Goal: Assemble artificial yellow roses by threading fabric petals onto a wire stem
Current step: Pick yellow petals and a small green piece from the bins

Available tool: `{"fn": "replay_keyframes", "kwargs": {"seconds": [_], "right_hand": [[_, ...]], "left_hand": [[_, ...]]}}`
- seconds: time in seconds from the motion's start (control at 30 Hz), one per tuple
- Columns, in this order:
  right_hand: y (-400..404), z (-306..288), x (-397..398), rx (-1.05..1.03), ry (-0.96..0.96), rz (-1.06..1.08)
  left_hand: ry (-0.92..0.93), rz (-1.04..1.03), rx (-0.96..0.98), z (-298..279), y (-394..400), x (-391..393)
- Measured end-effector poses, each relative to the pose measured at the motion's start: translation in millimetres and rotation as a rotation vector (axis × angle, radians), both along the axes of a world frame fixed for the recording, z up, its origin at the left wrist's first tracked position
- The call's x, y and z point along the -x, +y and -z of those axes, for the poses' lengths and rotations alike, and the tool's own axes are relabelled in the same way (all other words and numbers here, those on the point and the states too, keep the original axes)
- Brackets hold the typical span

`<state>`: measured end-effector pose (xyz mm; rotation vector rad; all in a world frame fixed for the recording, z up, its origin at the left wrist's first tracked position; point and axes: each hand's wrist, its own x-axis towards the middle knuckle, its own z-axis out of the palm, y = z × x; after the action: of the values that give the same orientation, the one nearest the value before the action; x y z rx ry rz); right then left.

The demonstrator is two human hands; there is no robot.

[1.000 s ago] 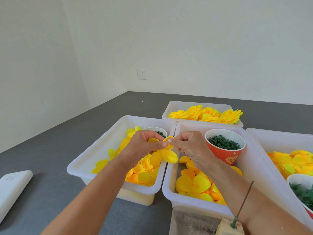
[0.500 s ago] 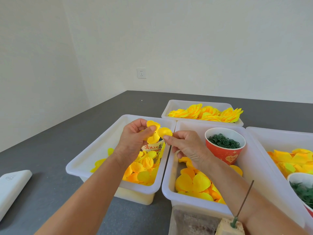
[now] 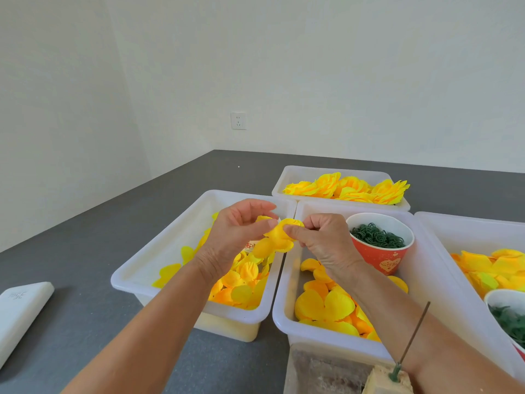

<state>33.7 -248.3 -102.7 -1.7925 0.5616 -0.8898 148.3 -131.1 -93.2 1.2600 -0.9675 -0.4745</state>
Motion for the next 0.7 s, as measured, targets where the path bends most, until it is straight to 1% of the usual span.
{"fn": "replay_keyframes", "kwargs": {"seconds": [0.13, 0.23, 0.33, 0.5, 0.63, 0.7], "right_hand": [[1, 1, 1, 0.035, 0.022, -0.042], [2, 0, 1, 0.005, 0.019, -0.072], [5, -2, 0, -0.086, -0.014, -0.106], [6, -7, 1, -0.294, -0.066, -0.259], [3, -6, 2, -0.328, -0.081, -0.286], [3, -6, 2, -0.311, -0.072, -0.274]], "left_hand": [[-0.137, 0.032, -0.058, 2, -1, 1], [-0.165, 0.027, -0.069, 3, -1, 1], [-0.118, 0.007, -0.053, 3, -1, 1], [-0.046, -0.039, -0.046, 3, -3, 1], [0.053, -0.107, 0.003, 3, -3, -6], [0.106, -0.094, 0.007, 3, -3, -9]]}}
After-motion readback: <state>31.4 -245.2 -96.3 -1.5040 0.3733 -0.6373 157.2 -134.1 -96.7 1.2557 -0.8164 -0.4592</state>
